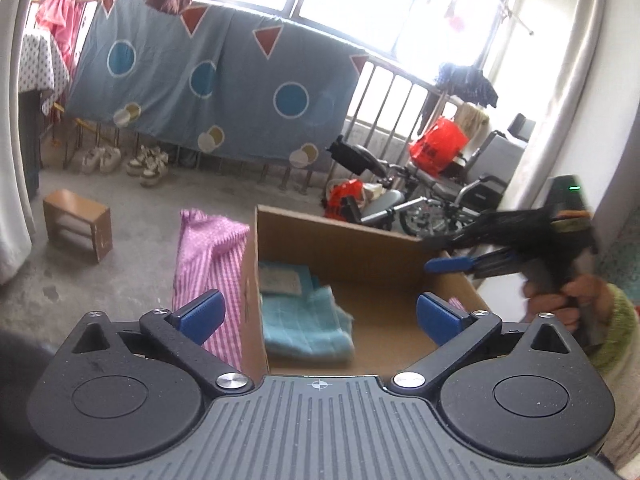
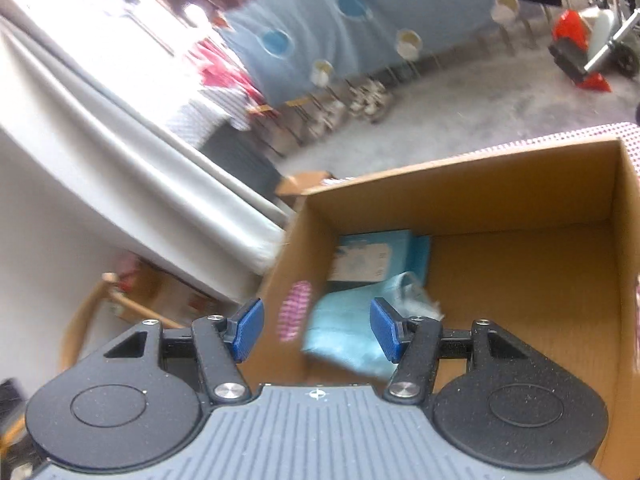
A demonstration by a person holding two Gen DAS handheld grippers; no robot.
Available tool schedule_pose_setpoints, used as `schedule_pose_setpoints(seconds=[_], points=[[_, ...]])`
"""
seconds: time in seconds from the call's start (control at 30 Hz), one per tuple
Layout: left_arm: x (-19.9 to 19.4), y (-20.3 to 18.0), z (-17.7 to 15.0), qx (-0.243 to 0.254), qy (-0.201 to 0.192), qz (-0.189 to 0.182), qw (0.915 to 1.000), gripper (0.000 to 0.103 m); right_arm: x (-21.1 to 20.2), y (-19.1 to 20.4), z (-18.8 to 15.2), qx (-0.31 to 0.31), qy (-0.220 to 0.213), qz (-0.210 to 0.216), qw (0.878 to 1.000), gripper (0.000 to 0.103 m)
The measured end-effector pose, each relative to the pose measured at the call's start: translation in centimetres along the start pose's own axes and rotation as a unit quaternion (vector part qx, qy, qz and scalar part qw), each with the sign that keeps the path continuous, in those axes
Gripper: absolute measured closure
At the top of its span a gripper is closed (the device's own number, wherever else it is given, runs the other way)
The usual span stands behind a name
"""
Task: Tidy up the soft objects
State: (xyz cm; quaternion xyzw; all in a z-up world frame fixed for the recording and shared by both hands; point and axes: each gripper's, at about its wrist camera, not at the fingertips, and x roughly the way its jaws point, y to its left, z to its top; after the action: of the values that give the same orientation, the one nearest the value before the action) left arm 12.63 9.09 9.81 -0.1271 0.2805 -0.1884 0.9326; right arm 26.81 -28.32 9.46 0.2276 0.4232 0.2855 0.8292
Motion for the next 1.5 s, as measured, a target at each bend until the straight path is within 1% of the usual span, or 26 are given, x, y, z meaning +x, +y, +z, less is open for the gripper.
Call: schedule_pose_setpoints(seconds=[0.03,0.13,0.2,0.27,0.33,0.43,0.47,0.57,0.7,0.83,0.97,1.07,1.17,1.23,1.37,1.43,1.5], points=[[-0.3,0.2,-0.6,-0.004,0.004,-0.002,1.0000,0.000,-1.3,0.4,-1.0,0.000,-0.009,0.011,1.000,0.034],[-0.6,0.6,-2.7,-0.014,0.023,-0.001,0.9996,0.000,-3.3,1.3,-4.0,0.002,-0.015,0.036,0.999,0.032],[-0.4,1.1,-4.4,-0.028,0.044,-0.002,0.9987,0.000,-3.6,1.8,-6.4,0.007,-0.006,0.048,0.999,0.032],[-0.1,1.4,-6.2,-0.040,0.071,-0.009,0.9966,0.000,-3.1,2.0,-8.9,0.016,0.008,0.051,0.999,0.030],[0.5,1.5,-7.9,-0.050,0.101,-0.016,0.9935,0.000,-1.7,2.1,-11.3,0.015,0.023,0.036,0.999,0.030],[1.9,1.3,-9.9,-0.046,0.140,-0.011,0.9890,0.001,0.4,2.1,-14.2,0.018,0.042,-0.006,0.999,0.030],[2.2,1.2,-10.4,-0.039,0.147,-0.009,0.9882,0.001,1.0,1.9,-14.9,0.026,0.047,-0.013,0.998,0.030],[2.6,0.9,-11.2,-0.018,0.153,-0.006,0.9880,0.001,2.3,1.4,-16.4,0.053,0.058,-0.023,0.997,0.030],[3.3,0.6,-11.6,0.008,0.153,-0.005,0.9881,0.001,3.2,1.3,-17.4,0.062,0.063,-0.041,0.995,0.030],[4.0,0.3,-12.2,0.007,0.162,-0.022,0.9866,0.001,4.4,2.0,-17.7,0.044,0.066,-0.058,0.995,0.030],[4.4,-0.1,-12.6,0.008,0.167,-0.022,0.9858,0.000,5.0,2.4,-17.9,0.028,0.063,-0.068,0.995,0.030],[4.3,-0.6,-12.6,0.017,0.168,-0.019,0.9855,0.000,5.3,2.8,-18.1,0.020,0.068,-0.066,0.995,0.030],[4.1,-1.0,-12.6,0.015,0.173,-0.032,0.9843,0.000,5.6,2.9,-18.3,0.025,0.081,-0.051,0.995,0.029],[3.8,-1.2,-12.7,0.013,0.174,-0.035,0.9840,0.000,5.6,3.1,-18.4,0.019,0.081,-0.061,0.995,0.029],[3.2,-1.4,-12.8,0.006,0.181,-0.044,0.9825,0.000,5.3,3.3,-18.6,0.020,0.083,-0.058,0.995,0.029],[2.8,-1.3,-13.0,0.001,0.180,-0.055,0.9821,0.000,5.1,3.6,-18.8,0.014,0.083,-0.063,0.994,0.029],[2.7,-1.4,-13.1,0.003,0.177,-0.059,0.9824,0.001,5.1,3.5,-18.9,0.012,0.083,-0.066,0.994,0.029]])
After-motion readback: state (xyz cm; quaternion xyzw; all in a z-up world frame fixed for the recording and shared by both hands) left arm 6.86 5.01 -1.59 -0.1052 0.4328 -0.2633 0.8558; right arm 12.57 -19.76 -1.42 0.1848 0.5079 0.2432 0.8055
